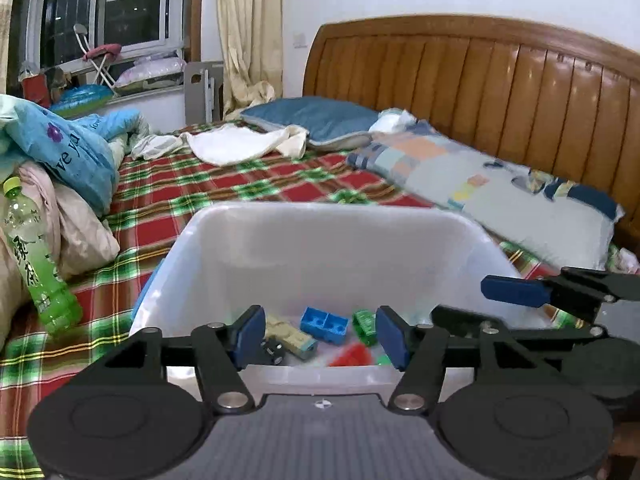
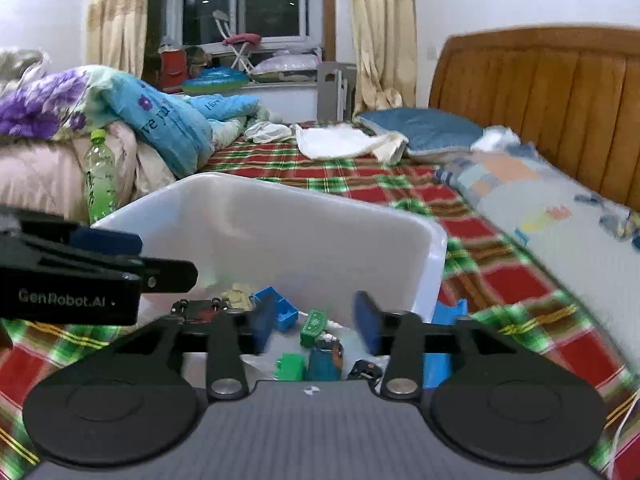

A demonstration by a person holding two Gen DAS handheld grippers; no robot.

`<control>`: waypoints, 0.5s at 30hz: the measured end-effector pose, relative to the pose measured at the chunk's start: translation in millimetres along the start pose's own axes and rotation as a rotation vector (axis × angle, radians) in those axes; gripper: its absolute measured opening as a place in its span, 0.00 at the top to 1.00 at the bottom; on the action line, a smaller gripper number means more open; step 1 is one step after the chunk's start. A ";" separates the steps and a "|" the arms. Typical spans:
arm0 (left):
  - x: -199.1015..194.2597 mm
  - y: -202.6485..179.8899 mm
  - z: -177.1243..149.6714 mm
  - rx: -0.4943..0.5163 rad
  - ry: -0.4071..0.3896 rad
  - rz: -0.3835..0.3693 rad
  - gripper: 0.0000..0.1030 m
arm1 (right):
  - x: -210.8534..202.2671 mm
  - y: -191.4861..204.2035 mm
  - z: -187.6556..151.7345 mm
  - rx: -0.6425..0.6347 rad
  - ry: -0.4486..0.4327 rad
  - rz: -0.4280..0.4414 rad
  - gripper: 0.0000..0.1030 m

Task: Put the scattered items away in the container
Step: 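Withdraw both open tools from the bin toward the remaining toys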

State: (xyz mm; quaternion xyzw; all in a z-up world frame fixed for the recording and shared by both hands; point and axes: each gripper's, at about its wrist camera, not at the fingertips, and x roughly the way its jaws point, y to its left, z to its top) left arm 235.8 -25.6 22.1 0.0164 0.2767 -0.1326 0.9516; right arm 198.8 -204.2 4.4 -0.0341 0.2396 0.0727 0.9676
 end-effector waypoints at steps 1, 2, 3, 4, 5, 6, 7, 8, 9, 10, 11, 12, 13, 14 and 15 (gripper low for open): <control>-3.0 0.1 0.1 -0.006 -0.005 -0.003 0.37 | -2.9 1.6 1.1 -0.009 -0.009 -0.004 0.43; -6.9 -0.1 -0.2 -0.010 -0.013 -0.002 0.37 | -5.5 2.8 2.2 -0.012 -0.015 -0.005 0.43; -10.6 -0.4 -0.5 -0.010 -0.021 -0.002 0.37 | -8.6 3.4 3.4 -0.011 -0.021 -0.003 0.43; -15.6 -0.3 -1.2 -0.012 -0.028 -0.005 0.37 | -11.5 3.7 5.0 -0.011 -0.029 0.001 0.43; -21.0 -0.1 -2.0 -0.018 -0.036 -0.008 0.37 | -15.4 4.8 5.9 -0.017 -0.036 0.003 0.43; -25.0 -0.5 -2.4 -0.026 -0.047 -0.012 0.37 | -20.1 6.5 6.1 -0.028 -0.045 0.001 0.41; -31.5 -0.2 -4.4 -0.035 -0.059 -0.021 0.36 | -25.5 8.3 5.5 -0.039 -0.055 -0.006 0.39; -37.7 0.3 -7.3 -0.042 -0.070 -0.033 0.34 | -31.1 9.8 4.5 -0.047 -0.066 -0.012 0.35; -43.3 1.0 -10.8 -0.044 -0.077 -0.042 0.34 | -37.2 11.0 2.9 -0.054 -0.081 -0.013 0.32; -48.5 1.3 -15.0 -0.041 -0.080 -0.045 0.33 | -43.5 11.8 0.5 -0.062 -0.093 -0.013 0.32; -53.2 1.9 -19.8 -0.040 -0.077 -0.044 0.33 | -48.5 12.8 -1.6 -0.068 -0.101 -0.015 0.31; -56.9 3.3 -24.7 -0.046 -0.073 -0.044 0.33 | -53.3 13.5 -4.6 -0.073 -0.106 -0.013 0.28; -59.9 5.1 -30.3 -0.054 -0.069 -0.044 0.33 | -57.9 13.6 -8.7 -0.076 -0.110 -0.004 0.26; -62.7 6.6 -36.8 -0.062 -0.065 -0.045 0.33 | -61.5 13.8 -13.2 -0.076 -0.112 0.006 0.23; -65.7 7.5 -44.1 -0.065 -0.057 -0.046 0.33 | -64.2 13.8 -18.3 -0.073 -0.108 0.011 0.22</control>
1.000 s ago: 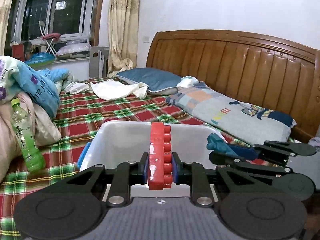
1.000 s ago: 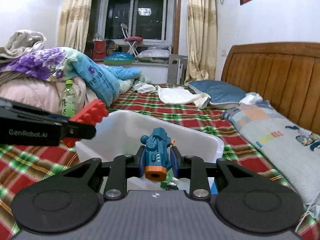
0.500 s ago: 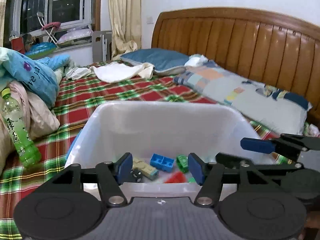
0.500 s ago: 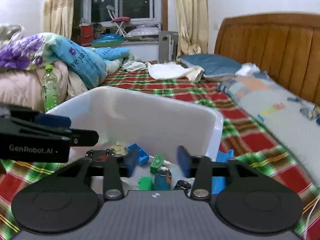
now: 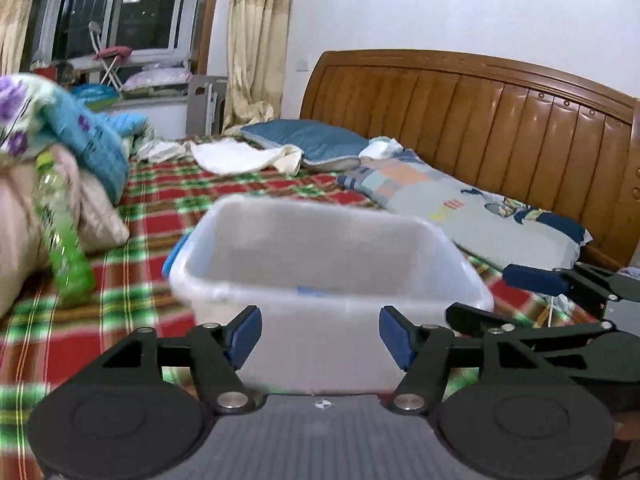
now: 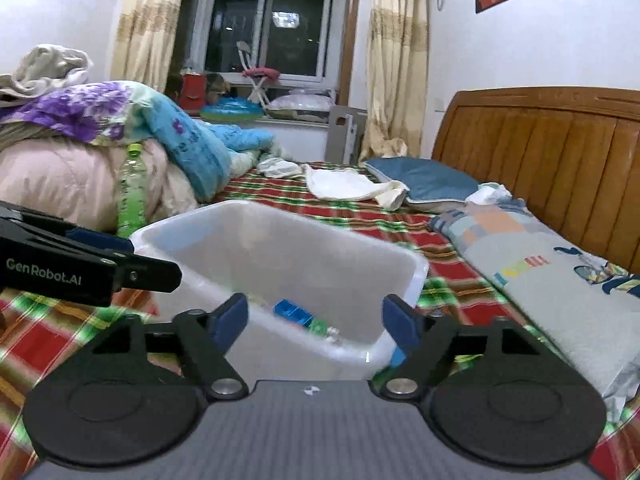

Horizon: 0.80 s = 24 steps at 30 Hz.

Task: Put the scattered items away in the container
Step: 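Withdraw both open tools from the bin toward the remaining toys, then grasp the small black car with the left tool while the right tool grasps the yellow brick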

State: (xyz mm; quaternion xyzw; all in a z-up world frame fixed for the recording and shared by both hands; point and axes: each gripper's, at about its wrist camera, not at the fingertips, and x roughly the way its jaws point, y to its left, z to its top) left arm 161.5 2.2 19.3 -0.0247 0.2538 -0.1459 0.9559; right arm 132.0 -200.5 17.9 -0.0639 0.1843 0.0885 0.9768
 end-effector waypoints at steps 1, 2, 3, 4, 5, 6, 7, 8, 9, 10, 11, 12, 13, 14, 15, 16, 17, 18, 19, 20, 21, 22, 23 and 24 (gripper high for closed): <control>-3.0 0.9 -7.9 -0.001 0.009 0.003 0.33 | -2.4 0.3 -5.8 0.004 0.011 0.003 0.22; -5.4 2.1 -15.4 -0.003 0.019 0.007 0.33 | -3.5 0.7 -11.4 0.011 0.025 0.007 0.21; -7.1 2.4 -24.7 -0.008 0.035 0.006 0.33 | -4.0 1.0 -17.5 0.019 0.043 0.013 0.20; -8.2 2.5 -32.7 -0.011 0.050 0.003 0.33 | -4.0 1.4 -24.6 0.026 0.066 0.021 0.20; -9.9 2.5 -41.5 -0.014 0.064 0.000 0.33 | -3.9 1.6 -31.9 0.030 0.088 0.032 0.20; -12.2 2.5 -50.9 -0.016 0.078 -0.004 0.33 | -3.8 1.1 -40.1 0.039 0.107 0.043 0.20; -13.6 2.2 -60.3 -0.015 0.092 -0.008 0.33 | -4.5 0.9 -47.4 0.053 0.117 0.052 0.20; -14.8 1.5 -68.9 -0.014 0.102 -0.009 0.33 | -5.7 0.4 -54.0 0.069 0.123 0.065 0.20; -15.1 0.0 -77.7 -0.009 0.115 -0.009 0.33 | -7.2 -0.9 -61.0 0.089 0.127 0.083 0.20; -14.5 -1.3 -84.6 0.000 0.129 -0.009 0.33 | -9.5 -2.8 -67.8 0.109 0.123 0.105 0.20; -14.2 -2.7 -90.0 0.011 0.139 -0.007 0.33 | -12.3 -3.6 -73.7 0.121 0.117 0.117 0.20; -14.1 -3.7 -94.4 0.021 0.146 -0.004 0.33 | -16.0 -3.3 -79.4 0.120 0.109 0.110 0.20; -13.5 -4.6 -99.3 0.029 0.153 -0.005 0.33 | -19.2 -2.5 -84.1 0.109 0.103 0.102 0.20; -13.6 -4.7 -102.9 0.032 0.159 -0.010 0.33 | -22.0 -1.8 -86.7 0.100 0.098 0.109 0.20; -11.9 -5.1 -106.4 0.034 0.168 -0.016 0.33 | -25.6 -0.4 -86.5 0.091 0.086 0.124 0.22; -10.7 -5.5 -110.3 0.036 0.175 -0.018 0.33 | -28.7 2.4 -84.7 0.076 0.072 0.130 0.22; -8.6 -6.4 -112.3 0.039 0.182 -0.017 0.33 | -28.9 5.8 -83.2 0.053 0.068 0.123 0.22; -6.5 -6.1 -114.3 0.041 0.187 -0.015 0.33 | -25.7 9.4 -82.8 0.026 0.080 0.116 0.22; -4.8 -6.2 -114.5 0.040 0.190 -0.013 0.33 | -19.3 13.0 -83.0 0.010 0.105 0.117 0.22; -3.5 -5.8 -114.4 0.035 0.191 -0.013 0.33 | -12.2 15.4 -83.9 0.008 0.130 0.127 0.22; -2.6 -5.0 -114.0 0.029 0.191 -0.015 0.33 | -5.9 17.1 -84.9 0.007 0.147 0.136 0.22; -1.6 -4.1 -113.8 0.024 0.191 -0.018 0.33 | 0.1 19.7 -85.2 0.000 0.154 0.143 0.22; -0.3 -4.2 -114.4 0.021 0.192 -0.017 0.33 | 7.1 22.4 -84.6 -0.013 0.157 0.141 0.22; 0.6 -3.7 -114.3 0.020 0.195 -0.016 0.33 | 14.0 24.6 -85.3 -0.032 0.159 0.128 0.22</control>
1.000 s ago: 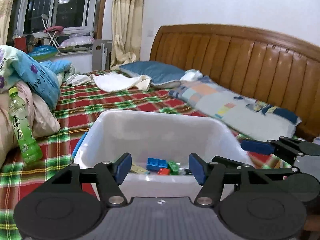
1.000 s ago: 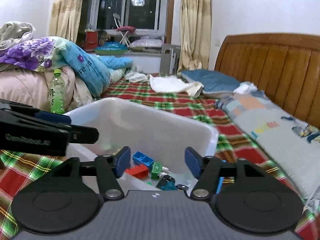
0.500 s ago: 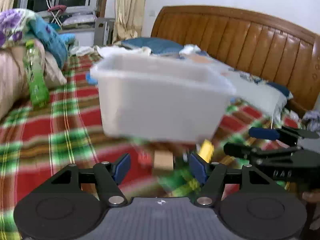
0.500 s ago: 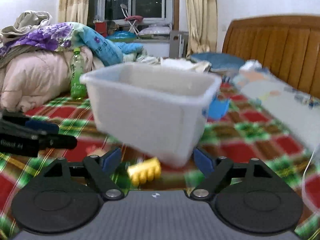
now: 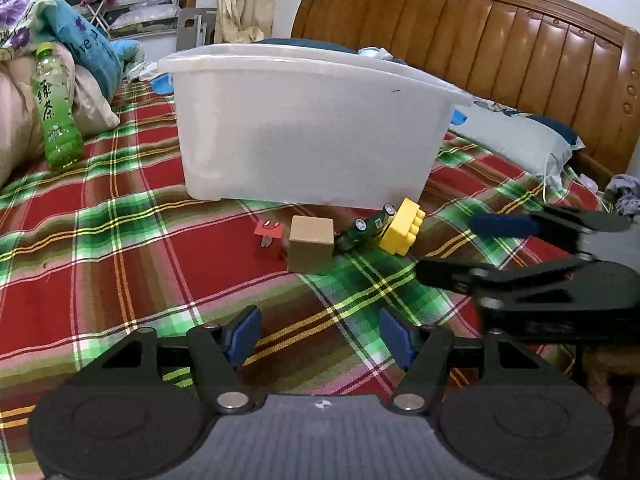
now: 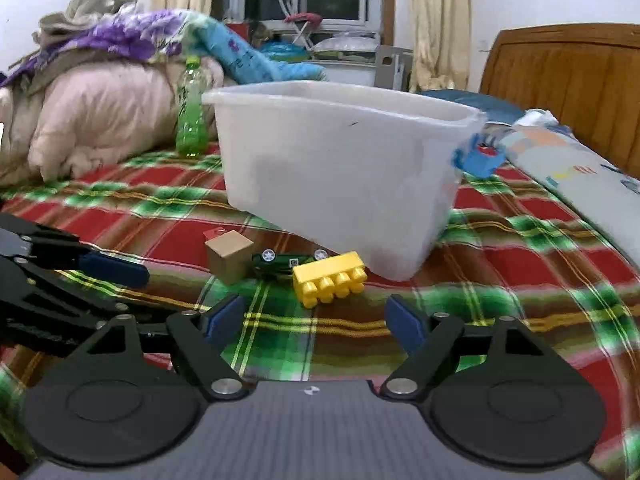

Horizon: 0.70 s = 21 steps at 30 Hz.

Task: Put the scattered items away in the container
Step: 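Grasp the small black car with the left tool while the right tool grasps the yellow brick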

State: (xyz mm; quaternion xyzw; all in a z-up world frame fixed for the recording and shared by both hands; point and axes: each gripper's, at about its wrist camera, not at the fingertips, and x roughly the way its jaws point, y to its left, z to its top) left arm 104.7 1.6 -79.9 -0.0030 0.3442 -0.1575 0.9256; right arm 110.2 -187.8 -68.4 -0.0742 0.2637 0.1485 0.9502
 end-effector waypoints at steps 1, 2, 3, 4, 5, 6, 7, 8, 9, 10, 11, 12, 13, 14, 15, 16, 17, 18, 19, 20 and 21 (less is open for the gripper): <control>0.2 -0.6 -1.0 -0.001 0.002 0.001 0.33 | 7.5 1.0 -0.1 -0.021 0.009 -0.018 0.22; 0.5 -0.6 -3.0 -0.001 0.002 0.000 0.33 | 15.1 1.0 0.8 -0.040 0.020 -0.029 0.23; 0.8 -0.8 -3.8 -0.002 0.004 -0.001 0.33 | 22.1 0.2 2.2 -0.055 0.028 -0.033 0.23; 1.5 -0.6 -4.5 -0.003 0.007 -0.001 0.33 | 28.1 -1.4 2.8 -0.066 0.031 -0.030 0.23; 2.4 -0.4 -5.0 -0.004 0.010 -0.003 0.33 | 33.9 -4.3 2.8 -0.074 0.036 -0.020 0.23; 3.0 -0.1 -5.9 -0.007 0.012 -0.004 0.33 | 39.4 -8.2 3.0 -0.076 0.040 -0.002 0.23; 3.4 0.5 -6.7 -0.010 0.014 -0.004 0.33 | 43.7 -11.8 3.2 -0.070 0.041 0.028 0.23; 3.5 1.1 -7.3 -0.013 0.014 -0.005 0.33 | 47.0 -15.3 3.8 -0.058 0.037 0.071 0.25; 3.3 1.5 -7.7 -0.015 0.012 -0.006 0.33 | 49.6 -18.7 5.0 -0.044 0.029 0.117 0.28; 2.8 1.8 -7.9 -0.015 0.011 -0.007 0.33 | 51.8 -20.5 6.0 -0.035 0.028 0.157 0.29; 2.2 1.8 -7.8 -0.013 0.010 -0.006 0.33 | 52.9 -20.5 6.8 -0.033 0.031 0.195 0.30; 1.7 1.8 -7.7 -0.011 0.011 -0.003 0.33 | 52.3 -18.4 7.1 -0.044 0.032 0.229 0.30; 0.8 2.0 -7.9 -0.010 0.011 0.000 0.33 | 50.1 -14.5 6.8 -0.063 0.032 0.252 0.30; 0.2 2.3 -8.3 -0.011 0.010 0.003 0.33 | 45.2 -9.0 5.3 -0.088 0.026 0.274 0.30; -0.7 3.5 -8.9 -0.015 0.009 0.006 0.33 | 39.6 -4.0 3.4 -0.110 0.018 0.300 0.30; -1.1 4.9 -9.1 -0.019 0.009 0.009 0.34 | 33.6 1.1 1.1 -0.131 0.017 0.328 0.30; -1.5 6.5 -9.4 -0.020 0.012 0.017 0.33 | 26.7 7.3 -2.2 -0.150 0.020 0.338 0.33; -2.1 7.5 -10.3 -0.015 0.013 0.022 0.33 | 22.2 11.9 -3.6 -0.158 0.021 0.320 0.33; -2.8 7.5 -12.0 -0.003 0.017 0.021 0.33 | 18.0 12.5 -5.6 -0.147 0.021 0.311 0.33; -4.1 7.2 -13.7 0.007 0.016 0.021 0.32 | 12.7 11.6 -8.6 -0.125 0.028 0.316 0.33; -6.1 7.1 -15.4 0.015 0.015 0.018 0.32 | 8.3 11.2 -10.0 -0.111 0.033 0.317 0.33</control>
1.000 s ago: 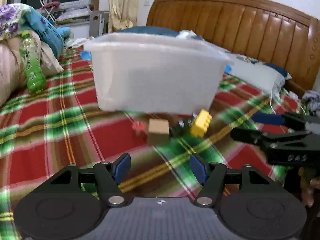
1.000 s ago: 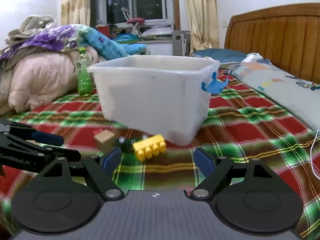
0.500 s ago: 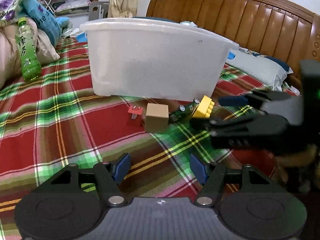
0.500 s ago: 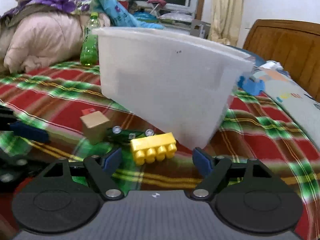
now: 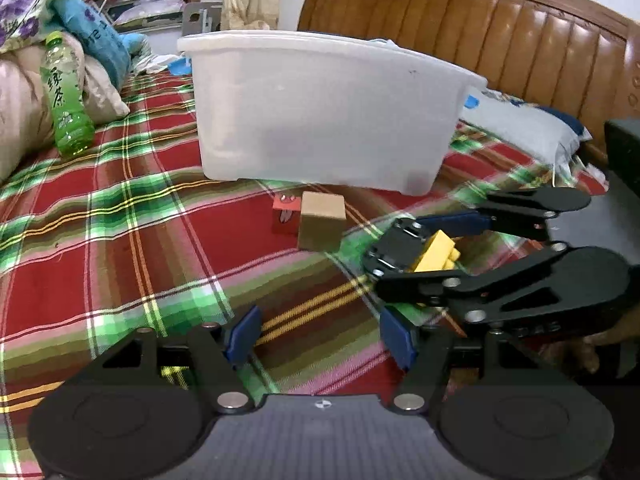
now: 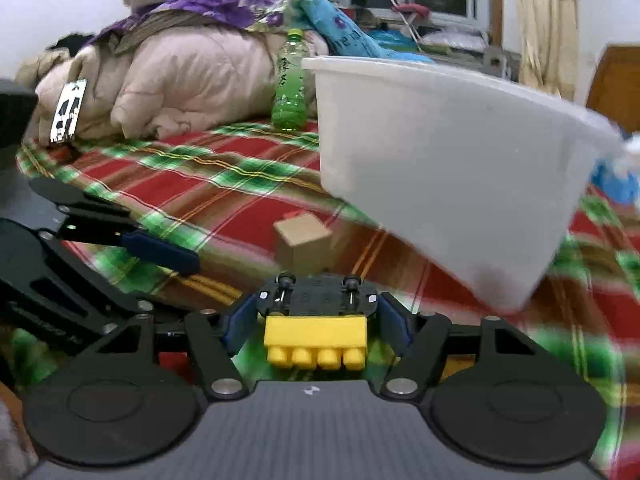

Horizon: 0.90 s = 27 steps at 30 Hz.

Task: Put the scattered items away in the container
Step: 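Grasp the small black car with the left tool while the right tool grasps the yellow brick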

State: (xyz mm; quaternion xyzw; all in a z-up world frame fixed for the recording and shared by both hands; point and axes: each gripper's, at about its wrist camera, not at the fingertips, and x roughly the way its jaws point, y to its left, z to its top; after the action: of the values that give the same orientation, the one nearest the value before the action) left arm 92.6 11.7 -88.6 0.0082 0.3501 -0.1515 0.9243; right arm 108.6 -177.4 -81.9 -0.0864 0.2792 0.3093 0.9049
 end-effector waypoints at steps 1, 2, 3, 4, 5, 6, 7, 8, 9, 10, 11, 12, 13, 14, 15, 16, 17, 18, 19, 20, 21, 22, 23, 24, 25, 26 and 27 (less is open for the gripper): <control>-1.9 0.3 -1.4 0.004 -0.001 -0.011 0.32 | -3.1 2.5 0.2 0.000 0.000 -0.011 0.33; -2.7 0.1 -2.6 0.013 0.003 -0.015 0.32 | -6.1 6.7 0.0 -0.009 0.002 -0.030 0.33; -3.8 -0.4 -3.8 0.026 0.005 -0.018 0.32 | -8.6 11.9 -0.5 -0.024 0.010 -0.058 0.33; -5.2 -0.2 -4.7 0.032 0.002 -0.026 0.32 | -7.4 14.6 1.1 -0.038 0.021 -0.094 0.33; -6.1 1.1 -4.5 0.032 0.000 -0.033 0.32 | -6.5 16.6 1.8 -0.053 0.033 -0.140 0.28; -6.8 2.0 -4.3 0.026 0.000 -0.035 0.32 | -6.3 18.6 1.8 -0.066 0.044 -0.191 0.21; -7.3 2.8 -3.3 0.019 0.000 -0.036 0.32 | -6.8 19.2 1.8 -0.073 0.055 -0.231 0.21; -7.8 2.9 -2.1 0.015 -0.003 -0.039 0.32 | -8.3 19.0 1.5 -0.072 0.070 -0.255 0.21; -8.5 2.5 -0.9 0.013 -0.010 -0.045 0.32 | -10.5 18.3 0.5 -0.061 0.084 -0.260 0.21; -8.8 1.3 0.0 0.015 -0.016 -0.049 0.32 | -13.5 17.1 -1.2 -0.043 0.091 -0.253 0.21; -9.1 -0.1 1.2 0.018 -0.022 -0.053 0.32 | -17.0 15.0 -3.6 -0.020 0.090 -0.242 0.20; -9.2 -2.1 2.4 0.022 -0.028 -0.056 0.32 | -20.2 12.5 -6.8 0.002 0.087 -0.232 0.19; -9.2 -4.0 3.6 0.025 -0.032 -0.060 0.32 | -22.4 10.6 -10.2 0.018 0.085 -0.225 0.18; -9.2 -6.1 5.0 0.027 -0.034 -0.065 0.32 | -22.5 9.6 -13.7 0.024 0.085 -0.220 0.18; -9.0 -8.7 6.4 0.032 -0.036 -0.069 0.32 | -21.4 9.2 -17.1 0.020 0.082 -0.217 0.20; -8.8 -11.0 7.3 0.038 -0.040 -0.070 0.32 | -20.6 9.6 -19.7 0.011 0.070 -0.211 0.22; -8.8 -12.9 7.7 0.044 -0.043 -0.070 0.32 | -20.1 9.9 -21.6 0.007 0.057 -0.200 0.25; -8.4 -14.5 8.2 0.046 -0.044 -0.073 0.32 | -20.5 10.1 -22.9 0.008 0.048 -0.191 0.32; -7.7 -15.8 8.5 0.045 -0.042 -0.075 0.32 | -21.1 10.2 -23.7 0.008 0.043 -0.186 0.36; -7.2 -16.4 8.9 0.045 -0.040 -0.076 0.32 | -21.3 10.6 -23.8 0.006 0.038 -0.184 0.43; -6.3 -17.6 9.0 0.045 -0.037 -0.078 0.32 | -21.1 11.2 -23.6 0.001 0.034 -0.185 0.50; -5.5 -18.8 9.6 0.045 -0.034 -0.078 0.32 | -20.3 12.2 -22.6 -0.003 0.033 -0.195 0.50; -4.8 -19.8 10.0 0.046 -0.031 -0.078 0.32 | -20.2 13.0 -21.6 -0.007 0.034 -0.215 0.50; -4.9 -20.4 10.7 0.047 -0.030 -0.079 0.32 | -21.6 12.7 -21.0 -0.011 0.037 -0.238 0.50; -4.9 -21.5 11.9 0.046 -0.029 -0.085 0.32 | -23.7 11.5 -20.4 -0.012 0.041 -0.253 0.50; -4.7 -22.7 13.4 0.045 -0.028 -0.099 0.32 | -26.1 9.5 -19.8 -0.014 0.047 -0.268 0.50; -4.1 -24.9 15.0 0.052 -0.027 -0.114 0.32 | -28.2 7.0 -19.6 -0.019 0.053 -0.284 0.50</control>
State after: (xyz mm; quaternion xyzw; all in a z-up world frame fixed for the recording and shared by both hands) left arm 92.3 -12.8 -72.3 0.0101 0.3334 -0.2132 0.9183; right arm 77.1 -192.7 -82.2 -0.1417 0.2851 0.1785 0.9310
